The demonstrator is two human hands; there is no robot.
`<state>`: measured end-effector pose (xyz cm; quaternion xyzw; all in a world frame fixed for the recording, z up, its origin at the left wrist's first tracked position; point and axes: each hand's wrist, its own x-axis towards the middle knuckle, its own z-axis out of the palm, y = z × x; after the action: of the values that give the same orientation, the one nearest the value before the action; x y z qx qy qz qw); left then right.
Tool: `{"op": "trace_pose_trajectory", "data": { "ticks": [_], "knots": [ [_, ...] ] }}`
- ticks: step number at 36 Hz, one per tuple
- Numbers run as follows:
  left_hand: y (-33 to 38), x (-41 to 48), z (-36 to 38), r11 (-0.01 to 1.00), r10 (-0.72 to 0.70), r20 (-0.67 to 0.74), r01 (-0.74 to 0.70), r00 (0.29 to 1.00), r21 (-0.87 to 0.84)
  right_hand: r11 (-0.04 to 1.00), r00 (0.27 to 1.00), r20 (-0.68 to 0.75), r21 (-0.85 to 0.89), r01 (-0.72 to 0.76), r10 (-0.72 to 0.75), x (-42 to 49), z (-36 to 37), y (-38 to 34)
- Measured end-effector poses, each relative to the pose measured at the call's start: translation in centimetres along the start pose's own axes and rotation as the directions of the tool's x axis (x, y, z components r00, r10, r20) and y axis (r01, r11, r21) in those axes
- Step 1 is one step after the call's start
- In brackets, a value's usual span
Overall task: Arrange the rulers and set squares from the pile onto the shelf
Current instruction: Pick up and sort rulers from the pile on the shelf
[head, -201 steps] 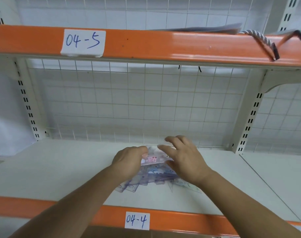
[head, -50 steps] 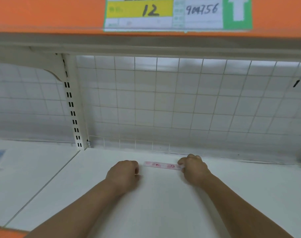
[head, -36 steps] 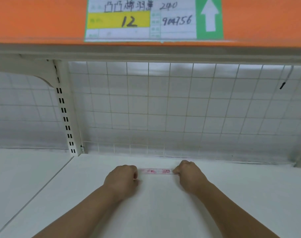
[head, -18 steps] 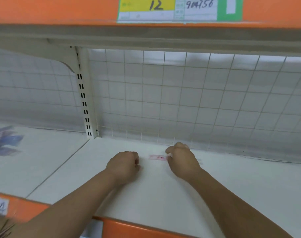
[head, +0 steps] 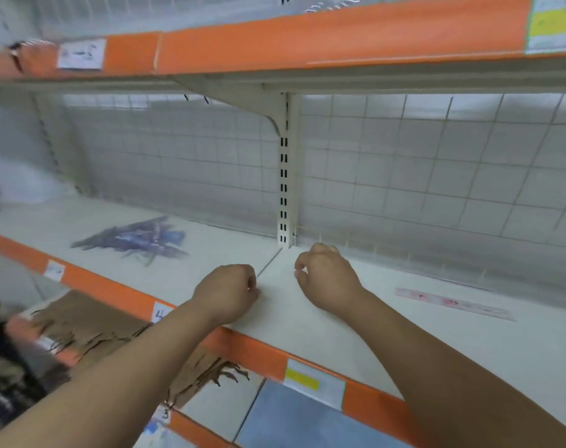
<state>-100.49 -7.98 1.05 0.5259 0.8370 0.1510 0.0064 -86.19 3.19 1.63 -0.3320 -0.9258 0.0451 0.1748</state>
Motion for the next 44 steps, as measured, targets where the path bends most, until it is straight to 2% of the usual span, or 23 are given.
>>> {"op": "trace_pose_trajectory", "data": {
  "ticks": [10,14,19,31,44],
  "knots": [
    [-16.0,-4.6,-6.6,0.995,-0.081,-0.051,0.084,0.995,0.054,1.0,0.999,0.036,0.025,-0.003,0.003,4.3,5.3,-15.4],
    [-21.6,-5.9,-8.4,0.991,-0.119,-0.051,0.121,0.992,0.051,0.998,0.998,0.042,0.04,-0.041,0.039,5.3,7.3,-20.0],
    [-26.5,-6.1,-9.8,0.99,-0.139,-0.056,0.14,0.989,0.027,1.0,0.998,0.063,0.016,-0.019,0.018,6.8,8.6,-24.3],
    [-34.8,-2.0,-10.3,0.986,-0.162,-0.087,0.158,0.983,-0.046,0.998,0.998,0.062,-0.064,0.002,0.002,14.9,11.3,-29.7],
    [-40.5,8.8,-11.0,0.989,-0.146,-0.042,0.144,0.988,-0.042,0.993,0.986,0.144,-0.104,-0.064,0.078,26.1,15.0,-31.0]
  ]
}}
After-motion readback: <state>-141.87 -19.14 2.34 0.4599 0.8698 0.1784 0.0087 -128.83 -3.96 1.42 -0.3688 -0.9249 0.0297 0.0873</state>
